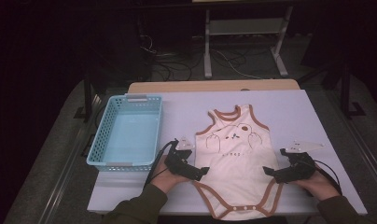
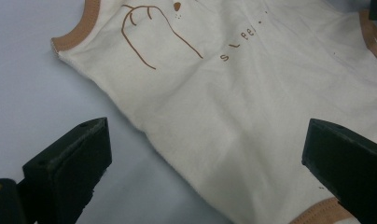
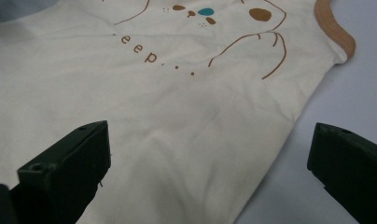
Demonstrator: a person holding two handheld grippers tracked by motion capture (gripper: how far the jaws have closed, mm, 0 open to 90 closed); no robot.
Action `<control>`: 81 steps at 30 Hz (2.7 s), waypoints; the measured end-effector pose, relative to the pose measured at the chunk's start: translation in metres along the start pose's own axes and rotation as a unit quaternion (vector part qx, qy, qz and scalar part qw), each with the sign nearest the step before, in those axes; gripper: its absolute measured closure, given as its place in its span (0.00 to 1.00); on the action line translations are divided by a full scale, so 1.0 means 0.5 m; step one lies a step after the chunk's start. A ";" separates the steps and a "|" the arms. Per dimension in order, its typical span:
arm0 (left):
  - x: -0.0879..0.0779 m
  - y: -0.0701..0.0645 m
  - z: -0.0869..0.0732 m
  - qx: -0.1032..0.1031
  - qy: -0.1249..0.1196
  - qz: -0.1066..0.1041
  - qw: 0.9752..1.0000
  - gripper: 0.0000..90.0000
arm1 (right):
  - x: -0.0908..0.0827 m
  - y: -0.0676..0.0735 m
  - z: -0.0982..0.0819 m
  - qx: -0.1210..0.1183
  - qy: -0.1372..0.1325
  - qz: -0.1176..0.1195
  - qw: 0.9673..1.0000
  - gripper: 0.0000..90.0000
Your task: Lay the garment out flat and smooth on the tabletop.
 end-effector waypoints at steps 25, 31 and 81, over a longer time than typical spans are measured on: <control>0.037 0.016 0.066 -0.019 -0.019 0.026 0.999 0.01 | 0.002 0.004 0.007 -0.011 -0.007 0.010 1.000 0.00; 0.047 0.018 0.084 -0.022 -0.024 0.031 0.999 0.01 | 0.001 0.002 0.004 -0.011 -0.004 0.008 1.000 0.00; 0.150 0.140 0.241 -0.067 -0.050 0.076 0.994 0.47 | 0.001 -0.001 -0.002 -0.003 -0.004 0.011 1.000 0.00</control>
Point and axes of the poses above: each handheld gripper's, and its own axes: x roughly forward along the jaws, z roughly out of its top, y roughly to its left, the point moved 5 cm from there along x, roughly forward along the jaws, and after that the axes turned 11 degrees about -x, right-handed, at the moved point
